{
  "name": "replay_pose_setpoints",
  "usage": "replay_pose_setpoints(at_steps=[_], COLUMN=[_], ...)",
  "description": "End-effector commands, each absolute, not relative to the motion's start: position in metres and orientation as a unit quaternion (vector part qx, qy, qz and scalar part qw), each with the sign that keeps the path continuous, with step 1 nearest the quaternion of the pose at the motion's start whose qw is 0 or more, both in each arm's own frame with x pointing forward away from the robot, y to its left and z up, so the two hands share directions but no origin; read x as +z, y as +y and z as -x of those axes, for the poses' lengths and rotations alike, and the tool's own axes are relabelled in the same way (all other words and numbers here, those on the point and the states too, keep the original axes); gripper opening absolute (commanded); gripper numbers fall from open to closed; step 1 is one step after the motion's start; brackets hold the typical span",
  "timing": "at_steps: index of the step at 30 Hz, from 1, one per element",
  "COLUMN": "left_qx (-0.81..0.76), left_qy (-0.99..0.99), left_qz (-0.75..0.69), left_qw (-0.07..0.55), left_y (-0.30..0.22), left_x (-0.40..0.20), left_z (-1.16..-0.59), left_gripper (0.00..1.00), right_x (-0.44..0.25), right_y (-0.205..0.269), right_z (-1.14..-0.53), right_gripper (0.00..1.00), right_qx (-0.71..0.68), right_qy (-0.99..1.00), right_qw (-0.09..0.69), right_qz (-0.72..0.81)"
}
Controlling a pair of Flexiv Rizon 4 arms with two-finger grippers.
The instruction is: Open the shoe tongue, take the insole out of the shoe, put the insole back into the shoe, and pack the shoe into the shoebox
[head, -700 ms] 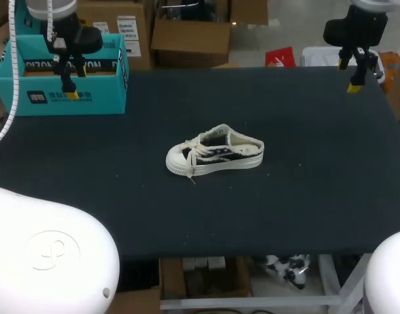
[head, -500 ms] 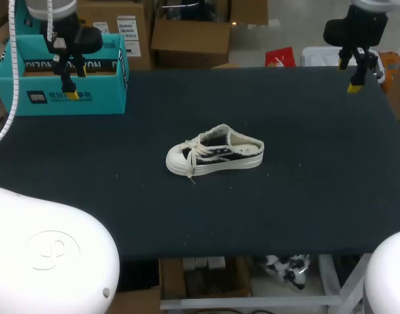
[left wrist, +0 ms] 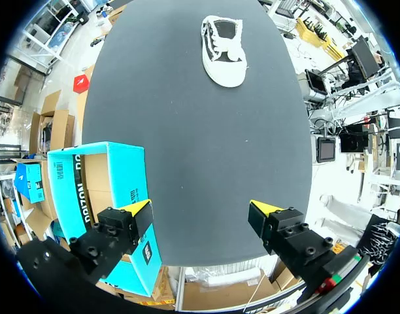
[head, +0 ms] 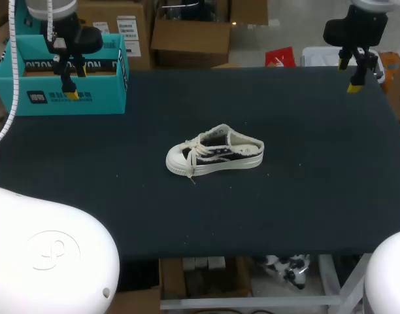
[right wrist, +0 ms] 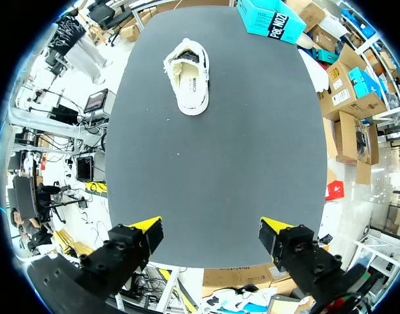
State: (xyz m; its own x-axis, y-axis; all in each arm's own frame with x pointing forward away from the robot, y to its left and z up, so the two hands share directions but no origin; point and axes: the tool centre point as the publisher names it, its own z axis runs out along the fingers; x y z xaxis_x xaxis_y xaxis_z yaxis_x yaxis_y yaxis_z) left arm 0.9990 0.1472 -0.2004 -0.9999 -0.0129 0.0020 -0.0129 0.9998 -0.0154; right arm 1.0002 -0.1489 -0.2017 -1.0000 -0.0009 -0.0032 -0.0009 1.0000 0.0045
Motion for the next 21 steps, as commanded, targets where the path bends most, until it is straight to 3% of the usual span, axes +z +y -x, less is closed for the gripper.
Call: replay_pose_setpoints(at_steps=[1,9,16,21], left_qx=[0.033,0.003,0.039,0.048], left_qy=[-0.999,-0.987,-0.947,-0.92], left_qz=[-0.028,-0.156,-0.302,-0.38], left_qw=[0.01,0.04,0.103,0.087], left_y=[0.148,0.124,0.107,0.095], left_x=[-0.204,-0.212,-0.218,-0.227], left_z=[-0.999,-0.985,-0.975,-0.967], left_gripper=[1.0,1.0,1.0,1.0], right_x=[-0.21,-0.243,-0.263,-0.276], right_y=[-0.143,-0.111,-0.071,-0.04], right_z=[-1.006,-1.001,-0.983,-0.97], right_gripper=[1.0,1.0,1.0,1.0], right_qx=[0.025,0.094,0.156,0.201], right_qy=[1.0,0.995,0.986,0.976], right_qw=[-0.011,-0.02,0.011,0.015], right_qz=[-0.002,-0.036,-0.059,-0.083])
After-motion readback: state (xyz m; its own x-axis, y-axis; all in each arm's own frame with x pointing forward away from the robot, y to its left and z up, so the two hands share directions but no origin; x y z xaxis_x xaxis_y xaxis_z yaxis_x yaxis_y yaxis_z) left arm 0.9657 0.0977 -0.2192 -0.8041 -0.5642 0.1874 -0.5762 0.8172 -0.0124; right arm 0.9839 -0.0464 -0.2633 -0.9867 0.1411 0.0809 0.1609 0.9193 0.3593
